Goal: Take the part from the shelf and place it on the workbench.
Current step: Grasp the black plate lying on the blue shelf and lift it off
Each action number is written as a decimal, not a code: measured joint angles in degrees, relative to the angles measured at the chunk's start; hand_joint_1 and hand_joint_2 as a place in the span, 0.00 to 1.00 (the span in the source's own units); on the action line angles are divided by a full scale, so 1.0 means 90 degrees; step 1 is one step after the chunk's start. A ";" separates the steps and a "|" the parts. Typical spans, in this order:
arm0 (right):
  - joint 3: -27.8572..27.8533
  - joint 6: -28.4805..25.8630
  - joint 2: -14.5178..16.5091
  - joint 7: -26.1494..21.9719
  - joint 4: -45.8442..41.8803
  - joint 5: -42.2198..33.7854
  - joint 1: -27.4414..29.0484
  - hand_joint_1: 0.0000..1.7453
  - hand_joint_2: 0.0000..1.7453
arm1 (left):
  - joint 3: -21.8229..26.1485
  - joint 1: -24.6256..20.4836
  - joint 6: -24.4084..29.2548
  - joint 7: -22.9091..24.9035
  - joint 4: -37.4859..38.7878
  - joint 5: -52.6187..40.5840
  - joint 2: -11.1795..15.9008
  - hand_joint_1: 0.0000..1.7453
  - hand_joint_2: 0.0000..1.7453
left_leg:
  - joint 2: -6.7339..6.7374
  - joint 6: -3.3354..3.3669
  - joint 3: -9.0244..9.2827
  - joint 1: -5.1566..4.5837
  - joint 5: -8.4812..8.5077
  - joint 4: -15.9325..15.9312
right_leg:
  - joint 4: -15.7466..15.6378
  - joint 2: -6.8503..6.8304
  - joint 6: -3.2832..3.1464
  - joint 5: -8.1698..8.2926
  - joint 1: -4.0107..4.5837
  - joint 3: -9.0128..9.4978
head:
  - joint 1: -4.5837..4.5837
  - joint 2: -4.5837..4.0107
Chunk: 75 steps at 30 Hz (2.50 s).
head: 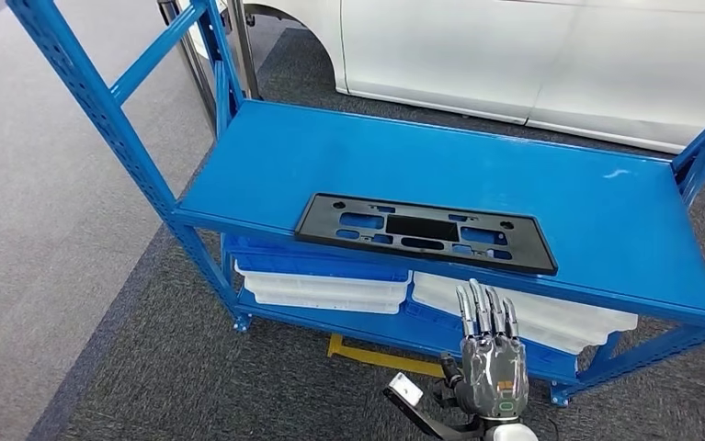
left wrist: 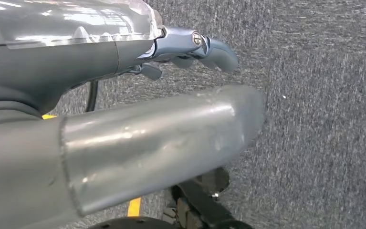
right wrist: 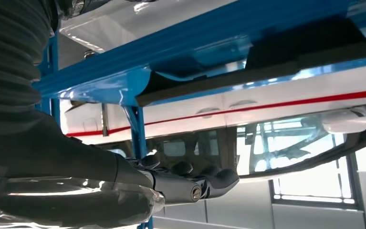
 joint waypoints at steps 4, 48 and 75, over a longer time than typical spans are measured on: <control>-0.0009 0.0108 0.0009 0.0007 0.0196 -0.0001 -0.0143 0.00 1.00 | 0.0040 -0.0004 -0.0076 0.0018 0.0019 -0.0083 0.0079 0.00 0.00 | 0.0017 -0.0051 0.0141 0.0029 0.0412 -0.0307 | 0.0055 -0.0008 0.0031 -0.0040 -0.0009 0.0007 | 0.0000 0.0000; 0.0387 0.0862 0.0079 -0.0201 0.0912 -0.0153 -0.1619 0.00 1.00 | 0.0200 -0.0295 -0.0151 -0.0184 0.0596 -0.0577 0.0682 0.00 0.00 | 0.0012 0.0326 0.0499 -0.0022 0.0877 -0.1375 | 0.1992 0.0053 0.0329 -0.0854 -0.0010 -0.0982 | 0.0005 0.0000; 0.0621 0.1092 0.0081 -0.0081 0.1312 -0.0030 -0.1878 0.00 1.00 | 0.0253 -0.0317 -0.0099 -0.0140 0.0658 -0.0714 0.0716 0.00 0.00 | 0.0005 0.0303 0.0492 0.0023 0.0848 -0.1353 | 0.0968 0.0054 0.0308 -0.0647 0.0010 -0.0214 | 0.0007 0.0000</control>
